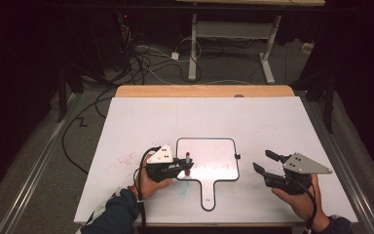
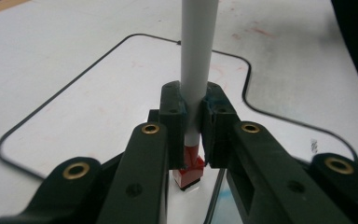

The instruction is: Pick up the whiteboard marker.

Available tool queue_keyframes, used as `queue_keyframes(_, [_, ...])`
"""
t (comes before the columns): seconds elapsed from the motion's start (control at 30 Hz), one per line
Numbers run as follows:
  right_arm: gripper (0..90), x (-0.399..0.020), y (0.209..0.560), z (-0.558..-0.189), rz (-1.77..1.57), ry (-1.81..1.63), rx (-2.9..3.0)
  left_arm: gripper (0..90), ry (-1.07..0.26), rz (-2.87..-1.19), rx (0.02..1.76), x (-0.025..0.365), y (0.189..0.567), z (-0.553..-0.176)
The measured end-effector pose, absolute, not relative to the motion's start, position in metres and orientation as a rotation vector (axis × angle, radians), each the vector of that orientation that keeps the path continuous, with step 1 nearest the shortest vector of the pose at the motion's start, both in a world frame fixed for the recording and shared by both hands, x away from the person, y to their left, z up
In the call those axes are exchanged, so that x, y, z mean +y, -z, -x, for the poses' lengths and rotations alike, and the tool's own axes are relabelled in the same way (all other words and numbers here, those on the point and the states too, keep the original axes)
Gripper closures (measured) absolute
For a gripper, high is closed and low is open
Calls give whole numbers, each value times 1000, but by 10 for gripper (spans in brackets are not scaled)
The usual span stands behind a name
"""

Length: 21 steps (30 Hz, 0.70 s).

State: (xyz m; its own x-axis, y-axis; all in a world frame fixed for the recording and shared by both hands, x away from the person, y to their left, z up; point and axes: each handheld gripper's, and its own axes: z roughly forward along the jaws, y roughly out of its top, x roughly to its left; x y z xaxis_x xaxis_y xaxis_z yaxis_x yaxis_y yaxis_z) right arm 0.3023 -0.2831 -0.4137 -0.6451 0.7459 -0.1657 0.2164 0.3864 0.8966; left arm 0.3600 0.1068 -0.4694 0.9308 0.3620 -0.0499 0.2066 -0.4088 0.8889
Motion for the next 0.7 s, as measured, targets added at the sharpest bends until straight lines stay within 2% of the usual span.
queue_keyframes(0.2, [405, -279, 414, -300, -781, -1205, 2097, 789, -213, -1997, 443, 123, 471, -361])
queue_keyframes(0.33, [405, -279, 414, -299, -771, -1201, 2101, 790, -193, -1976, 443, 118, 473, -366])
queue_keyframes(0.7, [402, -282, 414, -302, -778, -1207, 2098, 790, -99, -1982, 329, 39, 470, -384])
